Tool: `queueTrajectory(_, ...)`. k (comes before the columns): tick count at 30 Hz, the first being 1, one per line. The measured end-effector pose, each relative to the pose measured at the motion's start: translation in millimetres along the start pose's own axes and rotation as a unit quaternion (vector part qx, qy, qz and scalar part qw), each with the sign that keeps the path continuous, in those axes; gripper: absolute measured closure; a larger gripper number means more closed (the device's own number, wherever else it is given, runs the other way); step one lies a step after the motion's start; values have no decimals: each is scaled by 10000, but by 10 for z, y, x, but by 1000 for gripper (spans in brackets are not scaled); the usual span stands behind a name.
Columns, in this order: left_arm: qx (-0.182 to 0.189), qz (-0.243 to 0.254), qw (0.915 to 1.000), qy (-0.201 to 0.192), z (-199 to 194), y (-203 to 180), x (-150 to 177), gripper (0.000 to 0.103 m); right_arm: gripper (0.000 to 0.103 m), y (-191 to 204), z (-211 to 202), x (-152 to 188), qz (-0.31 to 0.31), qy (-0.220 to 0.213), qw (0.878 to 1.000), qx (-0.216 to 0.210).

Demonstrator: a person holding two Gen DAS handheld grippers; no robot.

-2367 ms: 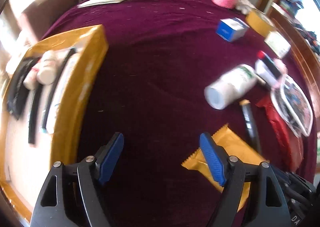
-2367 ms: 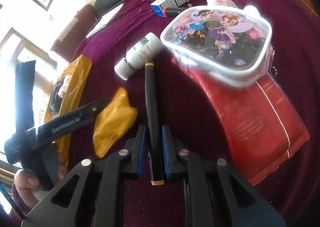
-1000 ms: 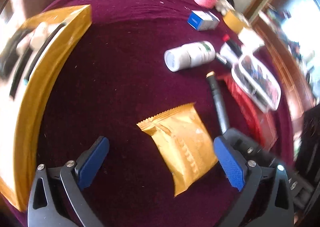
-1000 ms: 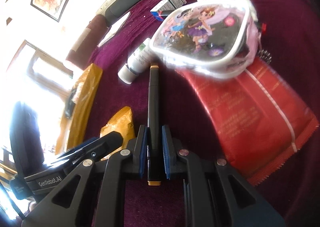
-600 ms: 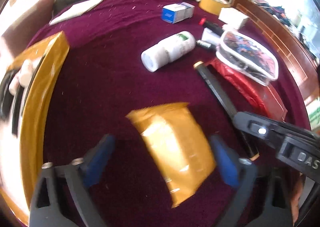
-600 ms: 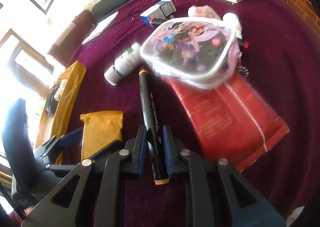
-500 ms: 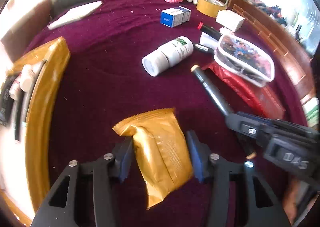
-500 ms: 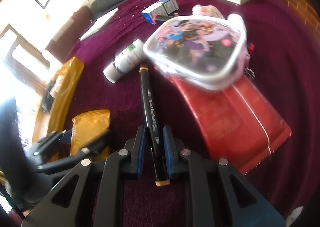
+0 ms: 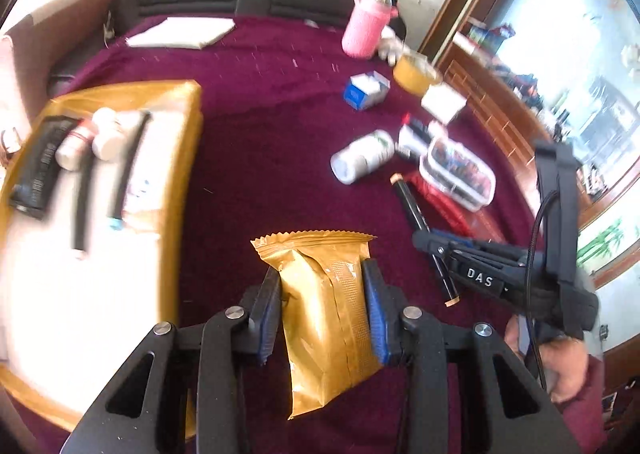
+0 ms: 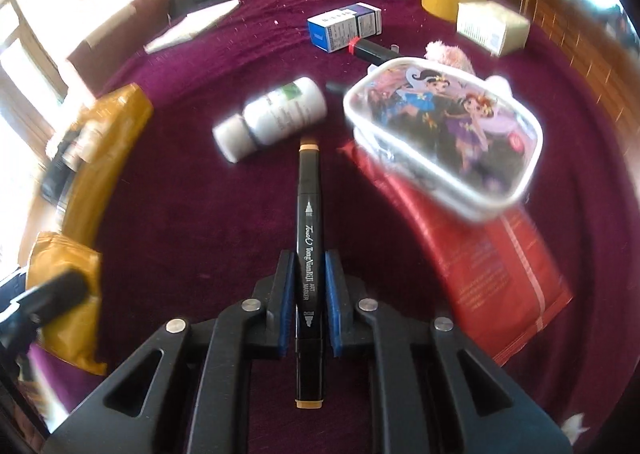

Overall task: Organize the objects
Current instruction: 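Carry the yellow packet and marker into the tray and open both tools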

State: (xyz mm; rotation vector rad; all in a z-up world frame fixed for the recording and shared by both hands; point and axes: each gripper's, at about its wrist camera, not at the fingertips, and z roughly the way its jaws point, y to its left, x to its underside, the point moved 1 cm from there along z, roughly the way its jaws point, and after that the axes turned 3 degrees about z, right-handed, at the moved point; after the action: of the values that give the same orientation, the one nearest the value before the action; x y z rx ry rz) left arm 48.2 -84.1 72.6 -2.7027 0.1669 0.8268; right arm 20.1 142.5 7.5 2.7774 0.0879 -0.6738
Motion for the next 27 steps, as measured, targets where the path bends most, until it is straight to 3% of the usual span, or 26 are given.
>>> queueTrajectory(5, -244, -104, 9989, -389, -547, 514, -127, 70, 91, 195, -373, -28, 102, -272, 9971, -696)
queueTrajectory(8, -689, -148, 9963, -484, -704, 830, -235, 70, 91, 510, -561, -68, -68, -321, 9932, -1113)
queueTrajectory(13, -1284, -296, 9910, -219, -570, 1392, -352, 70, 91, 1169, -504, -187, -340, -20, 9857, -1648)
queueTrajectory(16, -1652, -314, 9857, -129, -442, 1655, -334, 70, 90, 1576, -287, -258, -500, 193, 9851, -1634)
queueTrajectory(21, -1464, -660, 9865, 313, -172, 2085, -314, 70, 90, 2053, 126, -283, -491, 687, 9809, -1754)
queueTrajectory(27, -1507, -634, 9854, 481, -32, 2218, -308, 70, 90, 2395, 612, -342, -186, 1193, 9753, -1848)
